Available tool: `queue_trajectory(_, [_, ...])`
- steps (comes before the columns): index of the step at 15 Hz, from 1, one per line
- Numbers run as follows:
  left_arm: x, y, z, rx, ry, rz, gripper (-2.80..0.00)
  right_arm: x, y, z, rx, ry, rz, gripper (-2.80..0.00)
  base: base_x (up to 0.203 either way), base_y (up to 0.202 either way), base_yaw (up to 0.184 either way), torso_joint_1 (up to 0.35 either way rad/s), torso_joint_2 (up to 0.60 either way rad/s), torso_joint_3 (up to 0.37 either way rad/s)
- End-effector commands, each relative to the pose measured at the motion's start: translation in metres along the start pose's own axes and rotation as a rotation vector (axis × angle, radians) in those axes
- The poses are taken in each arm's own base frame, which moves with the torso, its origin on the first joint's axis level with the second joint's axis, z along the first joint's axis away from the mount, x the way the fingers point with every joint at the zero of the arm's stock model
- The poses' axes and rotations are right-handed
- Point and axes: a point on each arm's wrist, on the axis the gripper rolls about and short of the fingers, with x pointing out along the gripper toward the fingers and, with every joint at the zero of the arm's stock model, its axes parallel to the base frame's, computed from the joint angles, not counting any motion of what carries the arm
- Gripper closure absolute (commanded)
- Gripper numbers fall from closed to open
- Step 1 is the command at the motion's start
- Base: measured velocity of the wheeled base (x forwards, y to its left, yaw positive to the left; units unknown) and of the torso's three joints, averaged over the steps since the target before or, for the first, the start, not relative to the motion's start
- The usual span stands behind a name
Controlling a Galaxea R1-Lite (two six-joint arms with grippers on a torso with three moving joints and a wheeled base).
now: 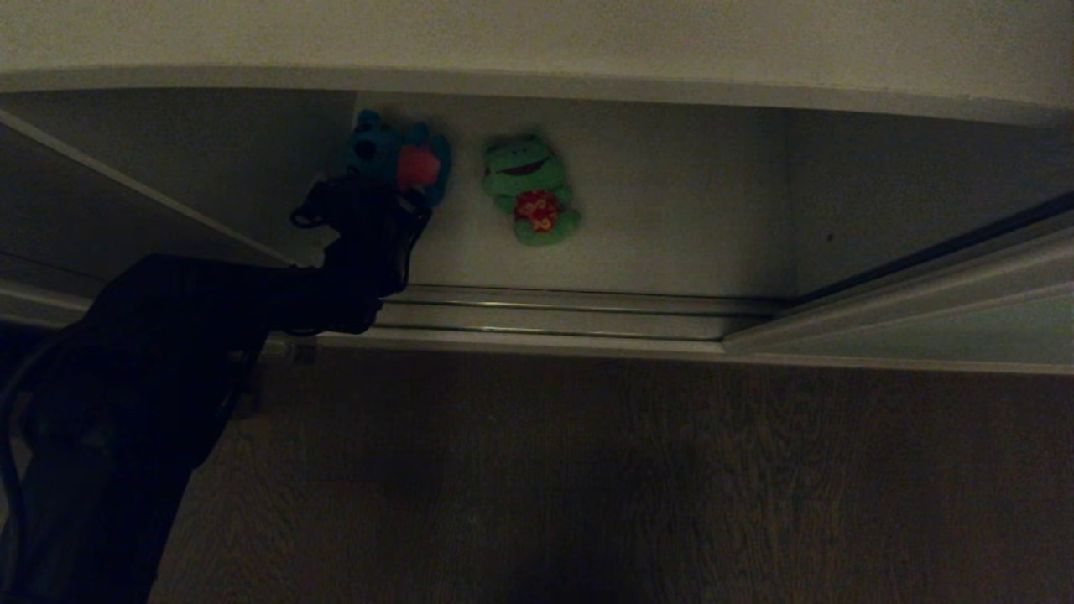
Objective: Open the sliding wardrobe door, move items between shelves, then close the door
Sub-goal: Place the blue doll on the higher shelf
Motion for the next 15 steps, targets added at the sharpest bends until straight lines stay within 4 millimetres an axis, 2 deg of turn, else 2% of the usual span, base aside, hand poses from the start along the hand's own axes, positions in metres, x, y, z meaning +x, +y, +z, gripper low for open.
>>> queue_trajectory(1, [0.004, 0.009, -0.004, -0.030, 0.016, -0.012, -2.80, 0.000, 0.000, 0.000, 0.000, -0.004, 0.000, 0.00, 0.000, 0.000, 0.000, 0.000, 0.00, 0.000])
queue_trajectory(9, [0.007, 0.007, 0.005, -0.089, -0.025, -0.161, -2.80, 0.000, 0.000, 0.000, 0.000, -0.004, 0.000, 0.00, 0.000, 0.000, 0.000, 0.000, 0.00, 0.000])
queue_trajectory(15, [0.010, 0.016, -0.001, -0.089, -0.018, -0.189, -2.80, 0.000, 0.000, 0.000, 0.000, -0.002, 0.000, 0.00, 0.000, 0.000, 0.000, 0.000, 0.00, 0.000])
